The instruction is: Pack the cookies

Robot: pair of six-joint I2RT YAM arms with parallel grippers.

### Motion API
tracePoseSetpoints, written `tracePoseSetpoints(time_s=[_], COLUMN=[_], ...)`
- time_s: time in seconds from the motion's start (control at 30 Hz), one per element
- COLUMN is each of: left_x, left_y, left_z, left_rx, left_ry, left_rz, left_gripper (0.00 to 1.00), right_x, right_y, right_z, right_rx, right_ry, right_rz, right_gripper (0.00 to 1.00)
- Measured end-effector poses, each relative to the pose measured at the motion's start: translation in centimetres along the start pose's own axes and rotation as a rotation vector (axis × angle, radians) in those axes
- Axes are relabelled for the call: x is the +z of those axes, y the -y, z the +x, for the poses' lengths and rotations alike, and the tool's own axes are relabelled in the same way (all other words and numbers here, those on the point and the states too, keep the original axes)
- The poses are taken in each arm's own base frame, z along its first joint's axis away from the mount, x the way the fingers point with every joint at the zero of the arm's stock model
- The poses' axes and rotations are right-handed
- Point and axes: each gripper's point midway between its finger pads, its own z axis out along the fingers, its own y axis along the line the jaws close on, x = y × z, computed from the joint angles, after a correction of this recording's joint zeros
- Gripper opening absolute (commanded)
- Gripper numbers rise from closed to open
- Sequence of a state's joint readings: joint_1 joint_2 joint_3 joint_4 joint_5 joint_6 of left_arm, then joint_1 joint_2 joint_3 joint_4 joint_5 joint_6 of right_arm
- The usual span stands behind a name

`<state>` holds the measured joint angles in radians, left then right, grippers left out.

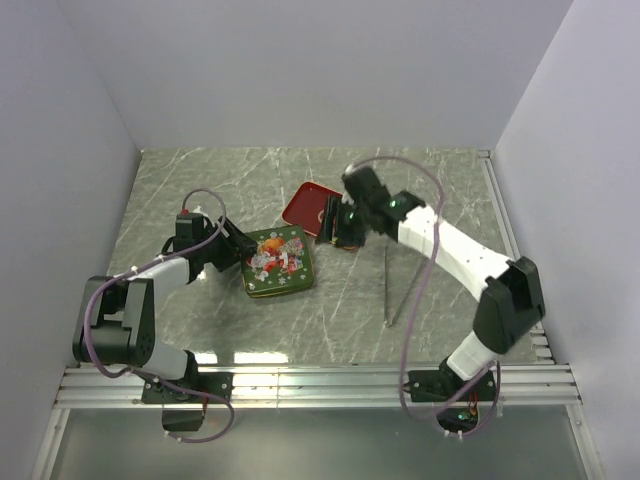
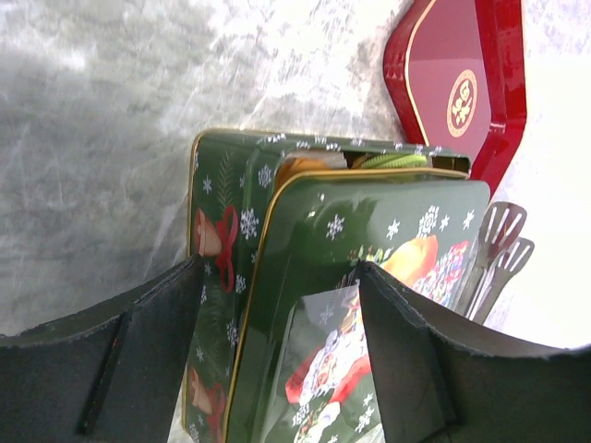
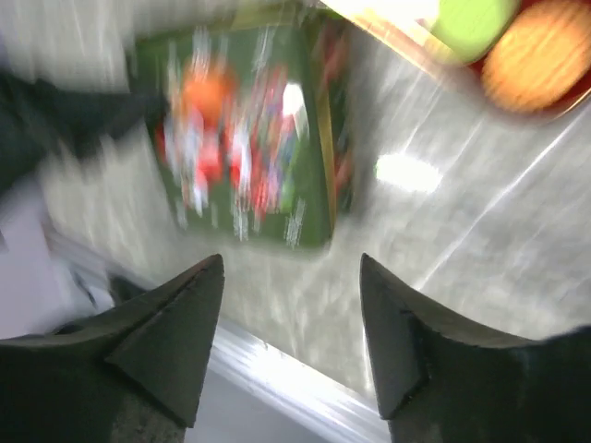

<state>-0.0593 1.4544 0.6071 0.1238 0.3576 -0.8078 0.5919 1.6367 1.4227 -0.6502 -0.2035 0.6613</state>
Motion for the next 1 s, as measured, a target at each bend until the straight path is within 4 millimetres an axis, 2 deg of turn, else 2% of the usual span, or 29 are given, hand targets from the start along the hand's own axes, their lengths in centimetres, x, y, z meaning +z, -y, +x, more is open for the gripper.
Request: tracePoseSetpoints(time_s=[0.1,0.2,0.23,0.33,0.47,0.73,0.83,1.0], left_x=[0.2,0.4,0.4,0.6,0.7,1.1,1.2,1.5], left_y=[0.1,0.1,0.2,0.3,0.4,0.6,0.6,0.7], left_z=[-0.3,-0.5,-0.6,-0.8,-1.0,-1.6,-1.7,-2.0], left_rx=[0.003,0.003,0.002,0.003,0.001,0.009,0.012,0.024], left_ry=[0.005,0.006,0.005,0.005,0.003,0.005,0.002,0.0], left_rz=[-0.005,-0.005,-0.006,-0.007,-0.009,-0.017,-0.019,-0.02], left_gripper=[0.73,0.73,0.73,0.73,0.73,0.73,0.74,0.75], right_x=[-0.5,-0.1,0.2,1.2,3.1,7.5,8.9,10.5], right_y=[-1.0,-0.9,-0.8,-0.5,-1.7,-2.7,-2.9,-4.1], right_z=[5.6,11.6,13.0,15.6,17.1,18.2,17.9,16.1], right_rx=[-0.101,-0.18,-0.197,-0.229,-0.284,-0.364,-0.389,-0.426], right_ry=[-0.079,-0.196,-0.225,-0.277,-0.289,-0.283,-0.268,-0.21], right_rz=[-0.026,-0.038,-0.038,-0.032,-0.047,-0.029,-0.012,0.015], right_gripper=[0.41,0.3,0.28,0.23,0.17,0.12,0.12,0.1])
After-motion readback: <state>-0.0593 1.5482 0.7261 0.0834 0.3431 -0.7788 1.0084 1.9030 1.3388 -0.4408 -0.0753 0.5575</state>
